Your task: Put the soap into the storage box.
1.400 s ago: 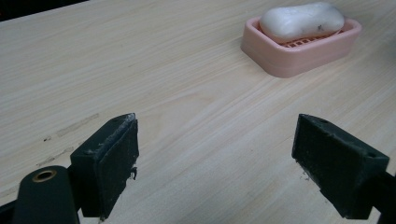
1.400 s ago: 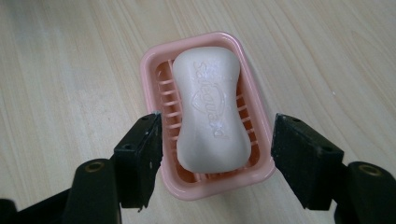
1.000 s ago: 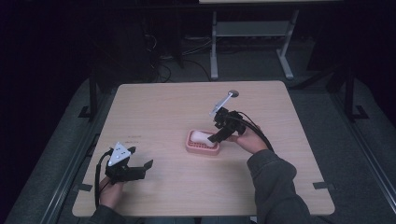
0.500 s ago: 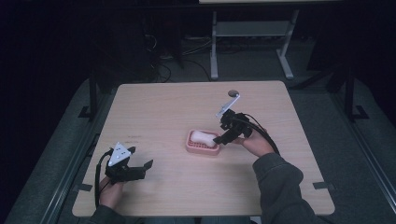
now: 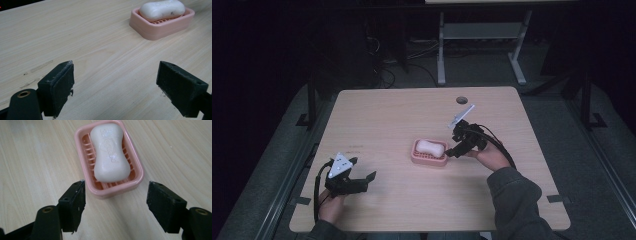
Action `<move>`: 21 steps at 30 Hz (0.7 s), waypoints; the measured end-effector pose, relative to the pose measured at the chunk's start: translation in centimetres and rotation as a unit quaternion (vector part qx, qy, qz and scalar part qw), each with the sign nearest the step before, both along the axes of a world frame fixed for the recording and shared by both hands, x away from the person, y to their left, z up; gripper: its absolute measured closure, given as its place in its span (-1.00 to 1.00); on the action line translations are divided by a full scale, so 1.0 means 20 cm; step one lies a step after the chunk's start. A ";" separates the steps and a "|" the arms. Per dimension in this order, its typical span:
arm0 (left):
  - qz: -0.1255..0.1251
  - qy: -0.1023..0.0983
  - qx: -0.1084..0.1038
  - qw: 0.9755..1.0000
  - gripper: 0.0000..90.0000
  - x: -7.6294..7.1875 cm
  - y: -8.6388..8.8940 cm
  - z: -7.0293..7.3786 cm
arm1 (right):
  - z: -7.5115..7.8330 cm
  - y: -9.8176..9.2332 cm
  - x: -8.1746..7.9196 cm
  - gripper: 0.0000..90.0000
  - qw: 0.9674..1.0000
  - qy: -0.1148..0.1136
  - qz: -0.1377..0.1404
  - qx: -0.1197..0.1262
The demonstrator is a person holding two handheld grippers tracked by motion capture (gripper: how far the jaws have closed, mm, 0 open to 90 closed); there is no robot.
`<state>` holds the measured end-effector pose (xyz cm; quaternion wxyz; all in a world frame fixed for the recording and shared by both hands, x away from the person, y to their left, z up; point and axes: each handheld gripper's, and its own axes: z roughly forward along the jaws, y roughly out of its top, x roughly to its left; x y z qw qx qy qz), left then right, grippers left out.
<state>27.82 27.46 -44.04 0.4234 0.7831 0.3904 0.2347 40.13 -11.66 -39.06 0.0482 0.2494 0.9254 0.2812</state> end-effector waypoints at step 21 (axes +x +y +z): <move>-0.004 -0.002 0.000 1.000 -0.68 0.00 0.00 0.00 | -0.04 -0.13 -0.08 -0.33 1.000 0.009 -0.018 -0.004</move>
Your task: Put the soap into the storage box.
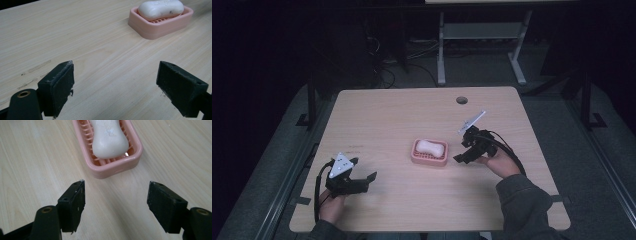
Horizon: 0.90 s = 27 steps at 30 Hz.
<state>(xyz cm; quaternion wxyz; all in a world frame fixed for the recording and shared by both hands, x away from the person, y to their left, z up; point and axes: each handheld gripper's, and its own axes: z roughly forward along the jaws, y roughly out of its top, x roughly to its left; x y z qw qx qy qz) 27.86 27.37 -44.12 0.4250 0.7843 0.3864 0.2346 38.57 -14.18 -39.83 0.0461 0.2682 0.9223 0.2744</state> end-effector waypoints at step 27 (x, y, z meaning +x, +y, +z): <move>0.000 0.000 0.000 1.000 -0.68 0.00 0.00 0.00 | -0.04 -0.13 -0.13 -0.33 1.000 -0.005 -0.021 0.022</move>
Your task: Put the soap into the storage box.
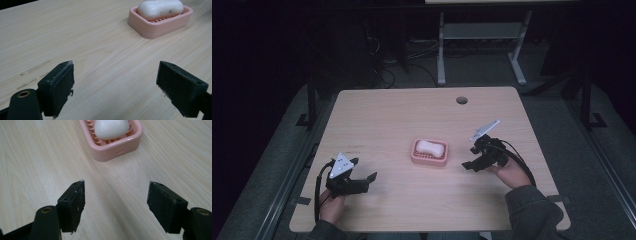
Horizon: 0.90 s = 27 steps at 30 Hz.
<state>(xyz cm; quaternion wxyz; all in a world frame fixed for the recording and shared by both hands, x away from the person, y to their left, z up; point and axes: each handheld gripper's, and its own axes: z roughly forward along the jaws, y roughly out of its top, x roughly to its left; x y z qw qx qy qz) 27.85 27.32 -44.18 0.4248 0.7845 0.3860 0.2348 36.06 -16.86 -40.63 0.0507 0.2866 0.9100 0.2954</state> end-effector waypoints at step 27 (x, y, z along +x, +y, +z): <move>-0.005 0.001 0.002 1.000 -0.68 0.00 -0.01 -0.01 | -0.04 -0.22 -0.18 -0.35 0.999 -0.009 -0.034 0.010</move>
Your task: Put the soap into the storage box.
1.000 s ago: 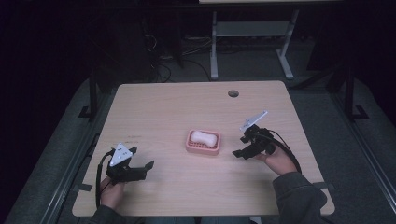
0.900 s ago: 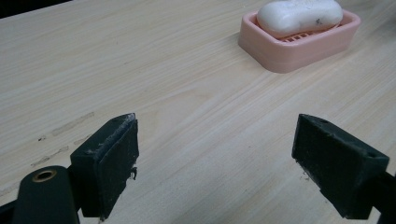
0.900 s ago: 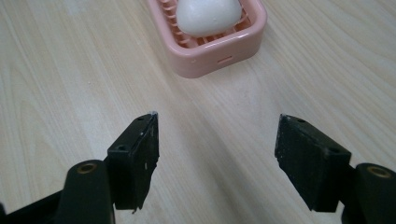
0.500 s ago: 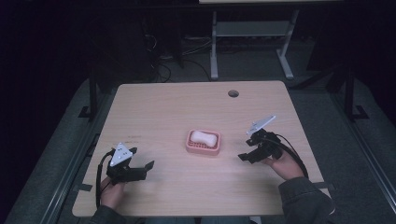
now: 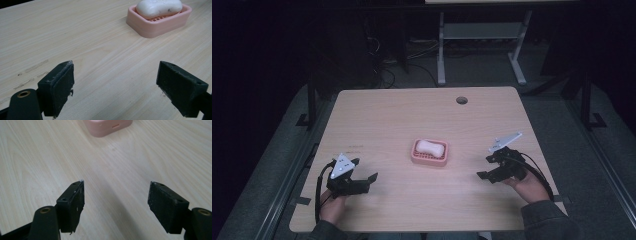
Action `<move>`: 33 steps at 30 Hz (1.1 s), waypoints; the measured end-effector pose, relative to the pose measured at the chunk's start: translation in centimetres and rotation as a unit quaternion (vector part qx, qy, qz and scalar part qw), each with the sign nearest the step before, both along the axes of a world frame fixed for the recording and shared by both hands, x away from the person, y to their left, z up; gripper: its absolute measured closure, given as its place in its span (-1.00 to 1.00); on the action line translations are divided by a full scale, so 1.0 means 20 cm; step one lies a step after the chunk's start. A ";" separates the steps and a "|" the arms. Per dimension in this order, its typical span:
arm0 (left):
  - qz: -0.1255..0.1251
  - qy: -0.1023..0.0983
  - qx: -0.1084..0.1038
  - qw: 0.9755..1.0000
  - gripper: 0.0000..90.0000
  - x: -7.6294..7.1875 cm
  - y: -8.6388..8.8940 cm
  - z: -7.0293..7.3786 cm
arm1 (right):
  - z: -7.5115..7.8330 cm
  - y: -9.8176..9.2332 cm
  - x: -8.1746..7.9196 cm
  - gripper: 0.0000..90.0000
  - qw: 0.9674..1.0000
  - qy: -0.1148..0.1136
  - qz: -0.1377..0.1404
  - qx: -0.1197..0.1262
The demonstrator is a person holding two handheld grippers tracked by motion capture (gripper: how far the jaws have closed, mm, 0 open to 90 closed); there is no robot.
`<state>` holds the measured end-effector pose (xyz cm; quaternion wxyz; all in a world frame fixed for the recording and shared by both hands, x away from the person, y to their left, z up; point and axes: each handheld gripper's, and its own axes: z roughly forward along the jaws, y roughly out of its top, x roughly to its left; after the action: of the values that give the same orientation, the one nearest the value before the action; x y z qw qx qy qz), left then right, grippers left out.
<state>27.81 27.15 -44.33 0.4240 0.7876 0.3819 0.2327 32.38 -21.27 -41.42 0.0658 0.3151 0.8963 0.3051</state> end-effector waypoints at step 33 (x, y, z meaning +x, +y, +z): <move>-0.005 0.000 0.005 1.000 -0.68 0.01 -0.02 -0.01 | -0.13 -0.27 -0.35 -0.40 0.995 -0.035 -0.069 0.056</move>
<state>27.92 26.78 -44.50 0.4210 0.7914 0.3772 0.2325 25.31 -26.67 -43.93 0.1003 0.3689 0.8509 0.3604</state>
